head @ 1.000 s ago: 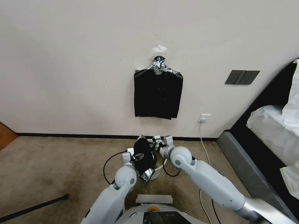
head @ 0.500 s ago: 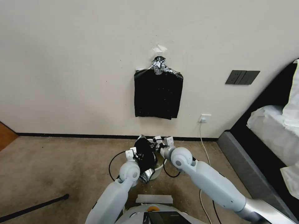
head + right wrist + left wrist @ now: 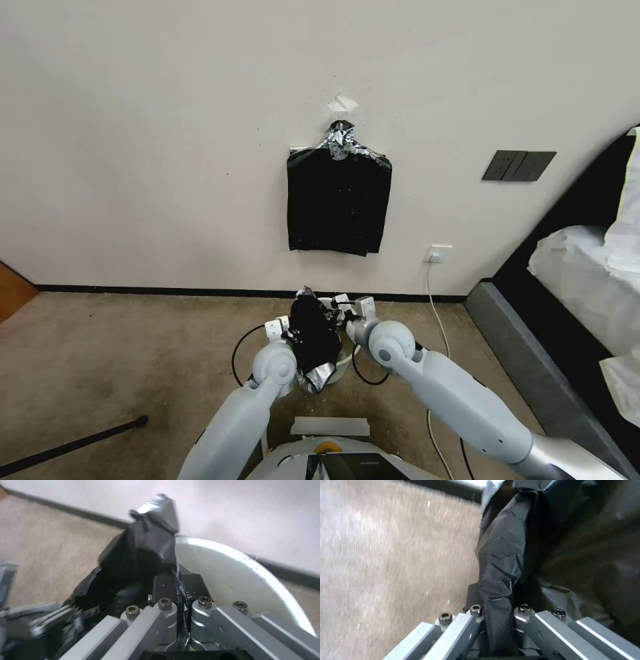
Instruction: Place a trash bag onto the trash bin.
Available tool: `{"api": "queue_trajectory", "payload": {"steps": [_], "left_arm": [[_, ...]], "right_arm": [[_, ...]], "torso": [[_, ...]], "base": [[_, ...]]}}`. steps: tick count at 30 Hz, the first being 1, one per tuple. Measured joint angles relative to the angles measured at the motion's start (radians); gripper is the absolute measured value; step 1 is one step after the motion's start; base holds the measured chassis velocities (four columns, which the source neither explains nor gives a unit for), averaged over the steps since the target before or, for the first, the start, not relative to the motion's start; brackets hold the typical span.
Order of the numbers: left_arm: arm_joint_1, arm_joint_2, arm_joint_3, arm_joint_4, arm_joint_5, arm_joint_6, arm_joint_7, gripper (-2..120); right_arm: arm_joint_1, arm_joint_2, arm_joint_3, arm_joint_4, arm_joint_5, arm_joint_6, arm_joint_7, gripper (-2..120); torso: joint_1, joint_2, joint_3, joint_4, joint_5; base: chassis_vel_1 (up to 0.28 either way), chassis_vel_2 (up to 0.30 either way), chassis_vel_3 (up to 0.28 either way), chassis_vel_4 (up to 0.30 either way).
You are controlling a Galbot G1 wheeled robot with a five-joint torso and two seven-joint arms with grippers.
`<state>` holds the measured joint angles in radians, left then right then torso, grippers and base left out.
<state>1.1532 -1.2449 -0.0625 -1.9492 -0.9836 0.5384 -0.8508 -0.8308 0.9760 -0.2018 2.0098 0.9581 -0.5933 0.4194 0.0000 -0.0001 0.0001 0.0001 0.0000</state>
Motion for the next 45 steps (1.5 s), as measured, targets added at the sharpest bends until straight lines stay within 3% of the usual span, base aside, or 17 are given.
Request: {"api": "queue_trajectory", "payload": {"steps": [4,7,16,21,23,27,34,37,45], "left_arm": [[0.019,0.016,-0.007,-0.023,0.037,-0.032,0.059,1],[0.078,0.061,-0.028,-0.085,0.152,-0.093,0.199,1],[0.162,0.108,-0.049,-0.191,0.236,-0.1,0.294,1],[0.191,0.141,-0.061,-0.236,0.312,-0.111,0.384,1],[0.206,0.158,-0.071,-0.25,0.359,-0.142,0.447,1],[0.224,0.161,-0.095,-0.262,0.387,-0.21,0.507,1],[0.237,0.138,-0.142,-0.264,0.345,-0.303,0.527,1],[0.242,0.133,-0.168,-0.266,0.296,-0.328,0.523,1],[0.254,0.133,-0.193,-0.291,0.213,-0.343,0.514,1]], "right_arm": [[0.011,-0.011,0.003,0.008,-0.027,0.021,-0.005,0],[0.069,-0.056,0.005,0.013,-0.038,0.08,-0.015,0],[0.135,-0.147,0.011,0.045,-0.018,0.095,-0.029,0],[0.165,-0.229,0.008,0.057,0.002,0.093,-0.04,0],[0.182,-0.277,0.009,0.058,0.033,0.086,-0.046,0],[0.195,-0.348,0.013,0.058,0.076,0.075,-0.08,0],[0.11,-0.432,0.091,0.073,0.113,0.06,-0.153,0],[-0.008,-0.46,0.177,0.106,0.125,0.048,-0.198,0],[-0.14,-0.448,0.252,0.129,0.118,0.047,-0.249,0]], "torso": [[0.0,0.0,0.0,-0.0003,-0.0002],[0.0,0.0,0.0,-0.0001,-0.0001],[0.0,0.0,0.0,0.0,0.0002],[0.0,0.0,0.0,-0.0003,0.0001],[0.0,0.0,0.0,-0.0002,0.0001],[0.0,0.0,0.0,0.0,0.0001],[0.0,0.0,0.0,-0.0001,0.0003],[0.0,0.0,0.0,-0.0005,0.0002],[0.0,0.0,0.0,-0.0001,0.0]], "base": [[0.0,0.0,0.0,0.0],[0.0,0.0,0.0,0.0],[0.0,0.0,0.0,0.0],[0.0,0.0,0.0,0.0],[0.0,0.0,0.0,0.0],[0.0,0.0,0.0,0.0],[0.0,0.0,0.0,0.0],[0.0,0.0,0.0,0.0],[0.0,0.0,0.0,0.0]]}}
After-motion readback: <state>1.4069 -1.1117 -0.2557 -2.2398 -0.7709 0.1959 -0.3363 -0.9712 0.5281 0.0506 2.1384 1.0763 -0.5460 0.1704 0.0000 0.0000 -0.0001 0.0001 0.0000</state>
